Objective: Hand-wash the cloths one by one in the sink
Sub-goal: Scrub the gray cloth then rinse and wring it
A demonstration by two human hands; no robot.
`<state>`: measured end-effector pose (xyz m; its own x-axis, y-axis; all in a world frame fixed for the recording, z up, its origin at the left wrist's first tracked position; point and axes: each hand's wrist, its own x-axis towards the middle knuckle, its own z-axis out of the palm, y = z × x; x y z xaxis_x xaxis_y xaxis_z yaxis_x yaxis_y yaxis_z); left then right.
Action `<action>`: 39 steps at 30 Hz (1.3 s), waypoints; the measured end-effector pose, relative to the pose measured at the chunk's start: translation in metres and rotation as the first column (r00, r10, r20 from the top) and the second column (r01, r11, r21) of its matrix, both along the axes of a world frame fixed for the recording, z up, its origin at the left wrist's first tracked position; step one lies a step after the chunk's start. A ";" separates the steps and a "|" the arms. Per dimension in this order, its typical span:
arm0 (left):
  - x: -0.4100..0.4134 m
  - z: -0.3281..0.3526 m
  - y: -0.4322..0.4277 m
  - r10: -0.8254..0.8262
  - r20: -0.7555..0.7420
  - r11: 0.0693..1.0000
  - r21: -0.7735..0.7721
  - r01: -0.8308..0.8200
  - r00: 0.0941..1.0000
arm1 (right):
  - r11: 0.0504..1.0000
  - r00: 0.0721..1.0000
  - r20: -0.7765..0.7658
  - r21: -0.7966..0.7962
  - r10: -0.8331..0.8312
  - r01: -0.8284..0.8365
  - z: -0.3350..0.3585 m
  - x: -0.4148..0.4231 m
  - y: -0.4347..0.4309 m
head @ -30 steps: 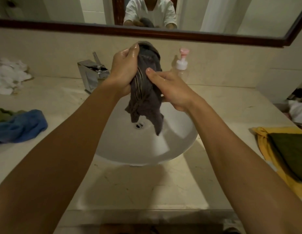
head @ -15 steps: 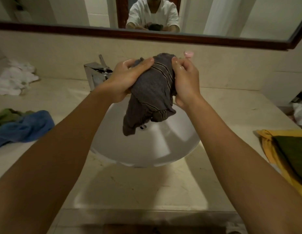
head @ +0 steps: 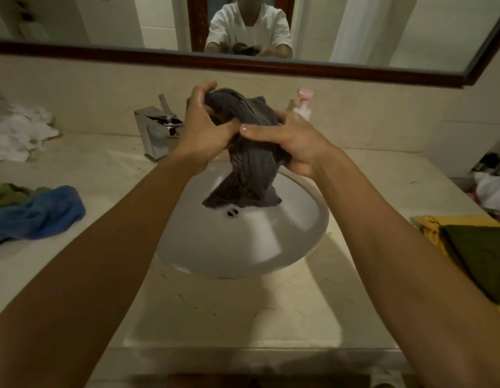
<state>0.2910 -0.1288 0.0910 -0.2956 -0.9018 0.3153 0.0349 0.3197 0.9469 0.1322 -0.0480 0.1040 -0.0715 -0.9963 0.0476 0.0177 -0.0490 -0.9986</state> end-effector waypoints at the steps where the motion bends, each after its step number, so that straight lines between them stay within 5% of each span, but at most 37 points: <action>1: -0.002 -0.003 -0.002 0.082 0.085 0.993 -0.097 -0.073 0.993 | 0.996 0.989 -0.121 -0.012 -0.089 0.088 0.001 -0.001 -0.003; 5: 0.001 -0.012 -0.012 0.292 0.258 0.920 -0.340 -0.196 0.921 | 0.987 0.964 -0.234 -0.123 -0.129 0.103 0.000 -0.013 -0.004; 8: 0.013 -0.006 -0.017 0.328 0.506 0.873 -0.486 -0.051 0.798 | 0.988 0.980 -0.194 -0.153 -0.051 0.022 0.000 -0.025 0.003; 12: 0.028 0.009 -0.019 -0.077 0.562 0.953 -0.201 0.226 0.824 | 0.968 0.869 -0.430 -0.162 -0.245 0.192 -0.005 -0.035 0.002; 15: 0.036 0.012 -0.025 -0.091 0.542 0.949 -0.207 0.237 0.836 | 0.907 0.705 -0.572 -0.229 -0.420 0.354 -0.006 -0.040 0.000; 19: 0.043 0.017 -0.027 -0.112 0.649 0.940 -0.175 0.292 0.753 | 0.960 0.854 -0.438 -0.124 -0.281 0.252 -0.001 -0.041 0.002; 23: 0.047 0.025 -0.028 0.144 0.742 0.903 -0.369 0.219 0.655 | 0.994 0.945 -0.328 0.105 0.001 0.036 0.008 -0.041 0.008; 25: 0.048 0.031 -0.025 0.046 0.662 0.942 -0.278 0.187 0.748 | 0.983 0.895 -0.445 0.138 -0.046 0.119 0.010 -0.040 0.007; 28: 0.049 0.036 -0.017 -0.328 0.400 0.944 0.116 0.308 0.856 | 0.940 0.791 -0.563 0.066 -0.241 0.334 0.006 -0.040 0.003; 34: 0.047 0.038 -0.013 -0.509 0.270 0.856 0.254 0.450 0.817 | 0.991 0.991 0.007 -0.020 -0.135 0.135 -0.006 -0.043 0.006; 39: 0.039 0.041 -0.005 -0.427 0.695 0.904 0.303 0.303 0.579 | 0.991 0.976 0.213 -0.133 0.036 -0.008 0.005 -0.037 0.010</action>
<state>0.3296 -0.1337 0.1317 -0.6832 -0.6774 -0.2726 -0.5998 0.3079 0.7385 0.0956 -0.0384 0.1086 -0.0722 -0.9839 0.1632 0.2334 -0.1757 -0.9564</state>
